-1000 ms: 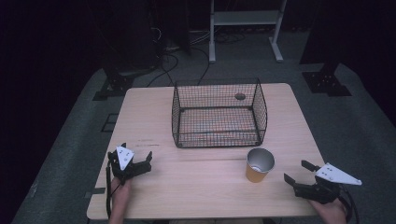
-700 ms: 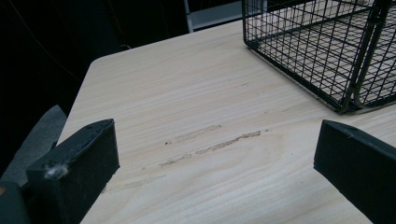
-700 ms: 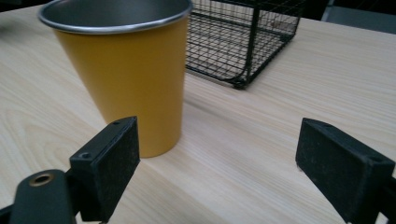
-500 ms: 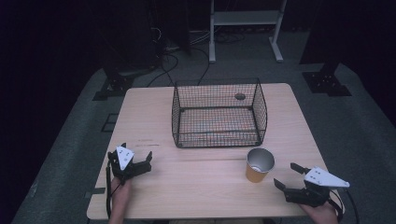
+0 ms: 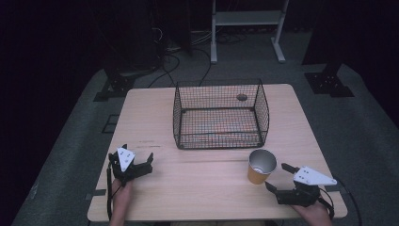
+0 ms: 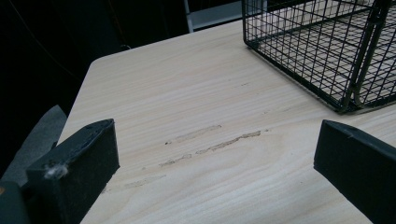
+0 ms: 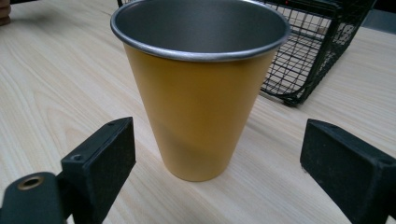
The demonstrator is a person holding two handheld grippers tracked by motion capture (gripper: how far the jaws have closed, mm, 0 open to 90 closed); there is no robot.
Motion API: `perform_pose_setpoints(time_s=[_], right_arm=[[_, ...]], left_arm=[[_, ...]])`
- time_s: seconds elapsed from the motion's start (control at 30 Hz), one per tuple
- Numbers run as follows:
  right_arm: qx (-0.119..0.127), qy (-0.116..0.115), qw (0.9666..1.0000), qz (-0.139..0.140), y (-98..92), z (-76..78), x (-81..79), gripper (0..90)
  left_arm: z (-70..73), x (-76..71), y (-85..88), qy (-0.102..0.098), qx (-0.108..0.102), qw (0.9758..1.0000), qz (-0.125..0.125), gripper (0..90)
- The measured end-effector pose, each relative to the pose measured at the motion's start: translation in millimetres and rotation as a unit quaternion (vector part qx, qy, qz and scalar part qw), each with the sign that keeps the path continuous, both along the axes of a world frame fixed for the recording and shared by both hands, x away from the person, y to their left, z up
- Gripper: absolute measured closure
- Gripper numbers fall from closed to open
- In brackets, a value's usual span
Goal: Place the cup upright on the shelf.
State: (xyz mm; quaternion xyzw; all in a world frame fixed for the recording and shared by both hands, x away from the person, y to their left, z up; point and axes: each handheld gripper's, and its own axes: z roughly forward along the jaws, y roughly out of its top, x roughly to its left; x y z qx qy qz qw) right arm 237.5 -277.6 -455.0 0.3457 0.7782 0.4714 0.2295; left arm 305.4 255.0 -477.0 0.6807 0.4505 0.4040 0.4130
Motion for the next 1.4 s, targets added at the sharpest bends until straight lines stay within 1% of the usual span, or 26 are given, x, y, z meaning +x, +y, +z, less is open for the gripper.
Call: perform_pose_setpoints(time_s=[0.07,0.27,0.3,0.43,0.63,0.7,0.8,1.17,1.3,1.4], right_arm=[[-0.002,0.003,1.0000,0.001,2.9,-0.4,2.8,8.8],[0.000,0.002,1.0000,0.002,9.8,1.6,7.3,8.6],[-0.003,0.001,1.0000,0.004,11.6,2.2,8.8,7.5],[-0.002,0.003,1.0000,0.008,18.2,3.2,14.7,7.4],[-0.004,0.002,1.0000,0.003,21.6,3.0,19.2,7.4],[-0.001,0.004,1.0000,0.004,22.6,2.8,20.8,7.4],[-0.002,0.001,1.0000,0.006,25.1,3.4,23.0,7.4],[-0.006,0.000,0.9999,0.009,33.8,3.4,31.4,7.4],[-0.015,-0.001,0.9998,0.012,38.1,4.9,35.0,7.4],[-0.015,-0.004,0.9998,0.012,39.4,5.8,35.6,8.3]], left_arm=[[-0.1,0.1,-0.1,0.000,-0.001,1.0000,0.000,0.0],[0.0,0.1,0.0,0.000,0.000,1.0000,0.000,0.0],[0.0,0.1,0.0,0.000,0.000,1.0000,0.000,0.0],[0.0,0.0,0.1,0.000,-0.001,1.0000,0.000,0.0],[0.0,0.0,0.3,0.000,-0.002,1.0000,0.001,0.0],[0.0,0.1,0.2,0.000,-0.002,1.0000,0.001,0.0],[0.0,0.1,0.2,0.000,-0.002,1.0000,0.000,0.0],[0.0,0.0,0.1,0.000,-0.001,1.0000,0.000,0.0],[0.0,0.1,0.2,-0.001,-0.002,1.0000,0.000,0.0],[0.0,0.1,0.3,0.000,-0.002,1.0000,0.001,0.0]])
